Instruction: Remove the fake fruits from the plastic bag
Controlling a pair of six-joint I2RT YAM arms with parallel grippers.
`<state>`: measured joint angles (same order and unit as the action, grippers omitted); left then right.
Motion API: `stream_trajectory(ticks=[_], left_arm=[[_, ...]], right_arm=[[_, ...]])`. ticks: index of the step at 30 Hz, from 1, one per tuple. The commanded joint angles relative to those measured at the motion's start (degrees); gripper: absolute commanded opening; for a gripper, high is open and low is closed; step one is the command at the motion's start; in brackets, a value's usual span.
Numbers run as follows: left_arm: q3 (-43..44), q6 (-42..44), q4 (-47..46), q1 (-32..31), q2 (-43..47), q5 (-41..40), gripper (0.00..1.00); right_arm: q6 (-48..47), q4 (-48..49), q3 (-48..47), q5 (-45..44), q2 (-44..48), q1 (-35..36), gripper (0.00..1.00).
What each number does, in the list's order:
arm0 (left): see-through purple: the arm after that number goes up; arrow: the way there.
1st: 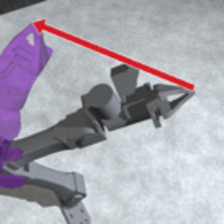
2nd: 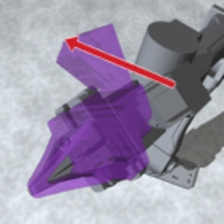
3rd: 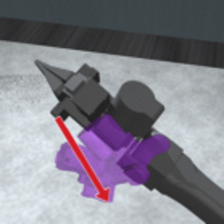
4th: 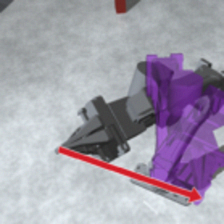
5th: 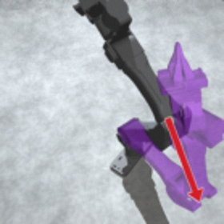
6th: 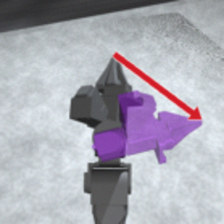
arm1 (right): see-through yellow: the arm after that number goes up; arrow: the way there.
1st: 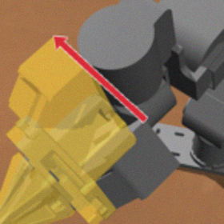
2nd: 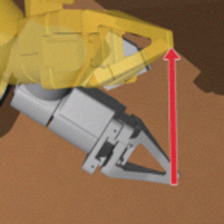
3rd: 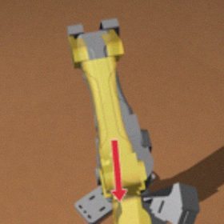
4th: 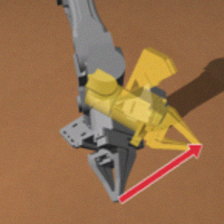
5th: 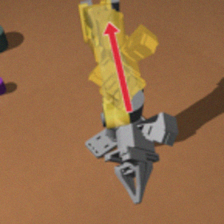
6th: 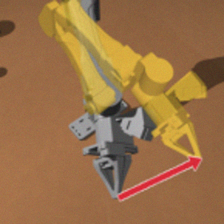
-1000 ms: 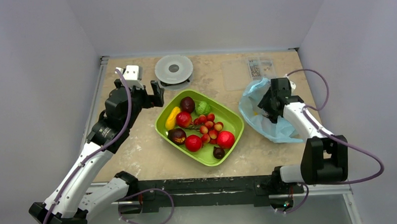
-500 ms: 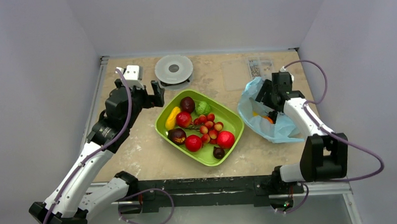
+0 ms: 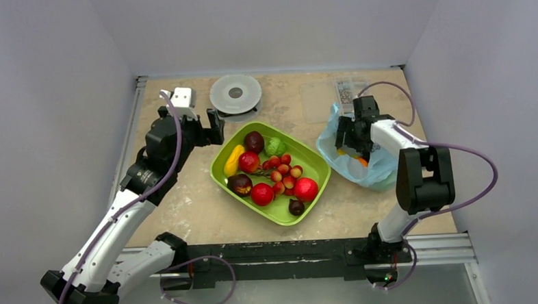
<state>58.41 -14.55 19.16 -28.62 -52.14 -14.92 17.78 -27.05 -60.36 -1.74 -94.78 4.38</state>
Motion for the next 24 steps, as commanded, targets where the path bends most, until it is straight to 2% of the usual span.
stream_trajectory(ticks=[1, 7, 9, 12, 13, 16, 20, 24], left_arm=[[2.6, -1.5, -0.4, 0.3, -0.5, 1.4, 1.0], [2.6, -1.1, -0.5, 0.3, -1.6, 4.4, 1.0], [2.6, -0.2, -1.7, 0.2, -2.5, 11.2, 0.96], [0.5, -4.5, -6.1, -1.8, -4.7, 21.5, 0.94], [0.1, -5.7, -7.7, -3.8, -6.3, 22.7, 0.94], [2.2, -10.5, -9.5, -11.6, -12.3, 19.9, 0.94], [6.5, -19.1, -15.4, -15.7, -22.1, 20.3, 0.93], [10.4, -20.2, -17.2, -20.9, -31.1, 16.2, 0.96]], right_arm=[[-4.3, 1.2, -0.9, -1.8, -1.8, 2.4, 0.72], [-3.3, 2.8, -3.3, -6.2, -6.5, 5.1, 0.75], [-1.0, 3.2, -2.9, -7.2, -6.7, 5.2, 0.75], [3.0, 2.1, -1.2, -6.3, -4.3, 5.2, 0.75], [4.1, 1.9, -0.3, -5.6, -2.8, 5.3, 0.76], [7.2, 1.7, 2.8, -1.6, 3.2, 5.3, 0.79], [11.9, -1.8, 3.4, -1.2, 8.8, 5.3, 0.87], [17.3, -3.9, 4.0, -3.3, 14.4, 5.1, 0.92]])
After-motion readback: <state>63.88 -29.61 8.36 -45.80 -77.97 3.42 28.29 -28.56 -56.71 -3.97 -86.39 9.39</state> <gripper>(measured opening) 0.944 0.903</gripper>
